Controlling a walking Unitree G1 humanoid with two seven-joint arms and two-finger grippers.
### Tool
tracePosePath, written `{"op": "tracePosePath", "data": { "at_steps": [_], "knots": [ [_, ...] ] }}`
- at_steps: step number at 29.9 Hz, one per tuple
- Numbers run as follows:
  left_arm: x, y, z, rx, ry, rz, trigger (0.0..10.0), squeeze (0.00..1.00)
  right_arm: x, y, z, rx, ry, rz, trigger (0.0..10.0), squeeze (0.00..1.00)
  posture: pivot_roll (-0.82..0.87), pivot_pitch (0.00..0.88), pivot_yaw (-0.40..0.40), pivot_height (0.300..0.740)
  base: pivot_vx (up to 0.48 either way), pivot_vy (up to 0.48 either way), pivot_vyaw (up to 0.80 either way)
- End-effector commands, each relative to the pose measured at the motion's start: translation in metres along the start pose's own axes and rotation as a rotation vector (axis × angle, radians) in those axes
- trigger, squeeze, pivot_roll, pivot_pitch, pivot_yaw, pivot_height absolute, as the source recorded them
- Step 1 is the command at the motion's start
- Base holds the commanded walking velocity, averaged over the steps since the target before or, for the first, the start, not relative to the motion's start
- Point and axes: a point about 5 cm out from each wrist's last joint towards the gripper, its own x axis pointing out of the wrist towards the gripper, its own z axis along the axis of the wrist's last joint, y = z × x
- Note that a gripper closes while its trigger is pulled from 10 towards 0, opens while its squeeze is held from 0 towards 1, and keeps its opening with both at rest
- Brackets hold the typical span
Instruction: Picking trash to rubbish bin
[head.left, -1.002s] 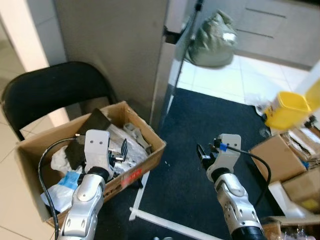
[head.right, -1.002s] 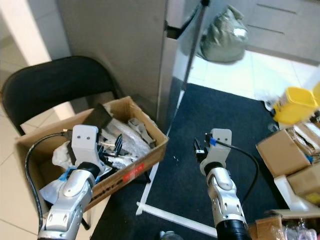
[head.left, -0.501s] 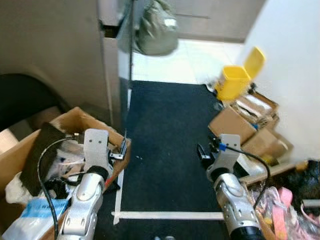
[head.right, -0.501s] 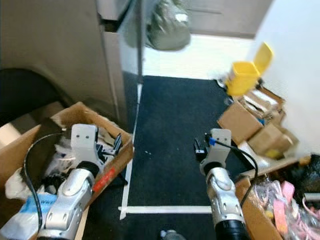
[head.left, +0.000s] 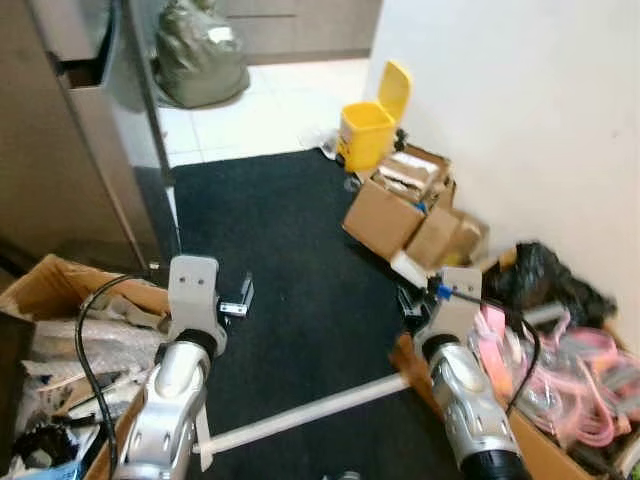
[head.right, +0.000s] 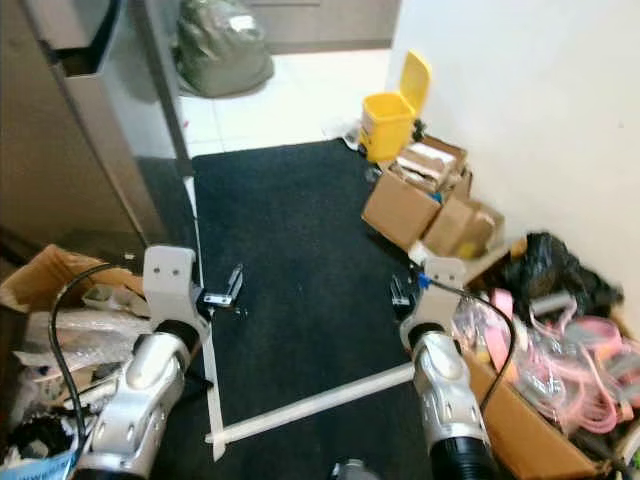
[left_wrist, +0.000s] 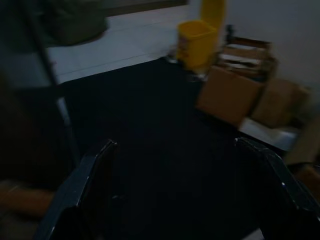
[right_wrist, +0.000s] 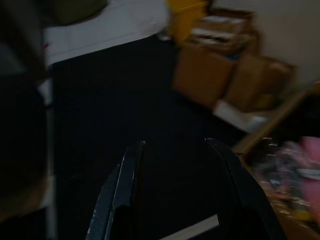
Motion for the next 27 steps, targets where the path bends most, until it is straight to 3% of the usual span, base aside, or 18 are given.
{"op": "tracePosePath", "data": {
  "at_steps": [1, 24, 27],
  "knots": [
    [-0.0015, -0.0023, -0.0037, 0.01, 0.016, -0.008, 10.0, 0.0, -0.0017, -0.0019, -0.0033, -0.004, 0.009, -0.008, 10.0, 0.0, 0.04, 0.137, -0.04, 0.74, 0.0, 0.0, -0.8],
    [-0.0031, -0.0034, -0.0043, -0.002, 0.019, -0.02, 10.0, 0.0, -0.0081, 0.0041, -0.0089, 0.001, 0.023, -0.003, 10.0, 0.0, 0.04, 0.14, -0.035, 0.74, 0.0, 0.0, -0.8],
    [-0.001, -0.0031, -0.0034, 0.005, 0.022, -0.04, 10.0, 0.0, -0.009, 0.0021, -0.0106, 0.008, 0.025, -0.021, 10.0, 0.0, 0.04, 0.136, -0.006, 0.74, 0.0, 0.0, -0.8]
  ]
}}
